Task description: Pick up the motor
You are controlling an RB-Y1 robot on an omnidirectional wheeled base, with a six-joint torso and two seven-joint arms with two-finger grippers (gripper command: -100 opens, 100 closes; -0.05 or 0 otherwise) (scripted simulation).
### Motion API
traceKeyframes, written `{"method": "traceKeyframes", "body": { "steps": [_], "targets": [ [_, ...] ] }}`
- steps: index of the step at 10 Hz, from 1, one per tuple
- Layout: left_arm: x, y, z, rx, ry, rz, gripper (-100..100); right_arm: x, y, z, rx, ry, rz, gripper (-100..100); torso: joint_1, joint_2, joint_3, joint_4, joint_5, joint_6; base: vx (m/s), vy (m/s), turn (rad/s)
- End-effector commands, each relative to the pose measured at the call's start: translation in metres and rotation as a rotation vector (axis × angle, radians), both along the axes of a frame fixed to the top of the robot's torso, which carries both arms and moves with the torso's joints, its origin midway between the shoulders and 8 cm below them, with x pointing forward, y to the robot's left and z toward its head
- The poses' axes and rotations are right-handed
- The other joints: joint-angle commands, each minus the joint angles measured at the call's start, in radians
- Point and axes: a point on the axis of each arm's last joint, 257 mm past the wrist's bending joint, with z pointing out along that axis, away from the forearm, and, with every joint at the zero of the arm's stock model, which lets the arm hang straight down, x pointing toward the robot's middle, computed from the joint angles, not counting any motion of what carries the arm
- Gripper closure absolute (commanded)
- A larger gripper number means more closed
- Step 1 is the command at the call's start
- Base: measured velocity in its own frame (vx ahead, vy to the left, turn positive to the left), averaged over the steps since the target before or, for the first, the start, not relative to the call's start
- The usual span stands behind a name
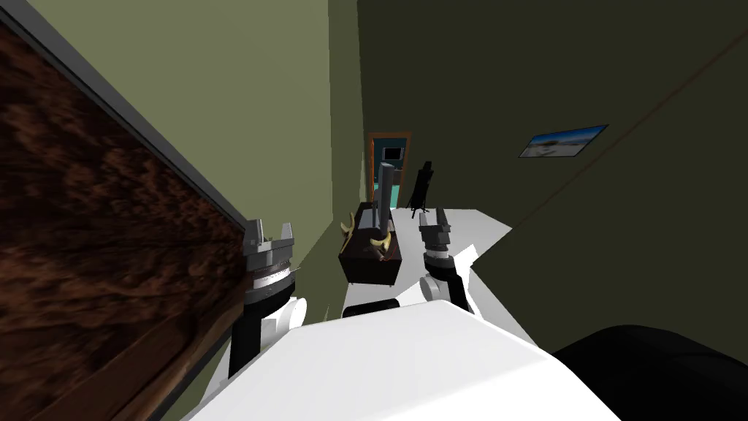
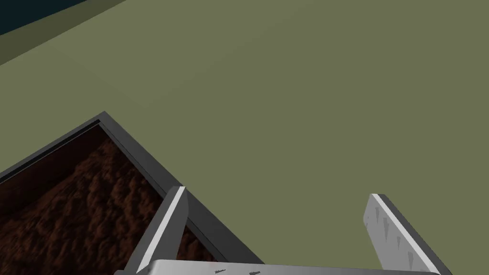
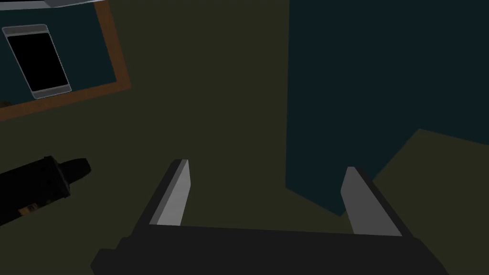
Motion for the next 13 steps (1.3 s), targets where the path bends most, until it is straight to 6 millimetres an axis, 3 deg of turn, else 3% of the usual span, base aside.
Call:
{"method": "traceKeyframes", "body": {
  "steps": [1, 4, 7, 8, 10, 11, 12, 13],
  "targets": [
    [0.000, 0.000, 0.000, 0.000, 0.000, 0.000, 0, 0.012, 0.008, -0.020, -0.061, 0.073, 0.007, -100, 0.000, 0.000, 0.000, 0.000, 0.000, 0.000, -0.051, -0.018, 0.240],
    [0.000, 0.000, 0.000, 0.000, 0.000, 0.000, 0, 0.033, 0.018, -0.060, -0.145, 0.201, 0.009, -100, -0.003, 0.006, 0.003, 0.001, -0.001, 0.000, -0.091, -0.039, 0.183],
    [0.000, -0.001, 0.000, 0.000, -0.001, -0.003, 0, 0.055, 0.026, -0.122, -0.253, 0.378, 0.000, -100, 0.003, 0.011, 0.006, 0.002, 0.001, -0.004, -0.136, -0.022, 0.258],
    [0.000, -0.001, 0.000, 0.000, -0.001, -0.003, 0, 0.056, 0.026, -0.124, -0.253, 0.389, -0.002, -100, 0.002, 0.013, 0.008, 0.003, 0.001, -0.003, -0.104, -0.017, 0.130],
    [0.000, -0.001, 0.000, 0.000, -0.001, -0.003, 0, 0.067, 0.029, -0.171, -0.332, 0.515, -0.012, -100, 0.004, 0.010, 0.006, 0.002, 0.002, -0.003, -0.104, 0.005, 0.267],
    [0.000, -0.001, 0.000, 0.000, -0.001, -0.003, 0, 0.069, 0.027, -0.182, -0.339, 0.542, -0.015, -100, 0.004, 0.011, 0.006, 0.002, 0.002, -0.004, -0.085, 0.006, 0.127],
    [0.000, -0.001, 0.000, 0.000, -0.001, -0.003, 0, 0.073, 0.027, -0.207, -0.382, 0.611, -0.024, -100, 0.004, 0.010, 0.006, 0.002, 0.002, -0.003, -0.088, -0.002, 0.211],
    [0.000, -0.001, 0.000, 0.000, -0.001, -0.004, 0, 0.073, 0.026, -0.214, -0.387, 0.625, -0.024, -100, 0.004, 0.010, 0.006, 0.002, 0.002, -0.004, -0.081, -0.007, 0.152]
  ]
}}
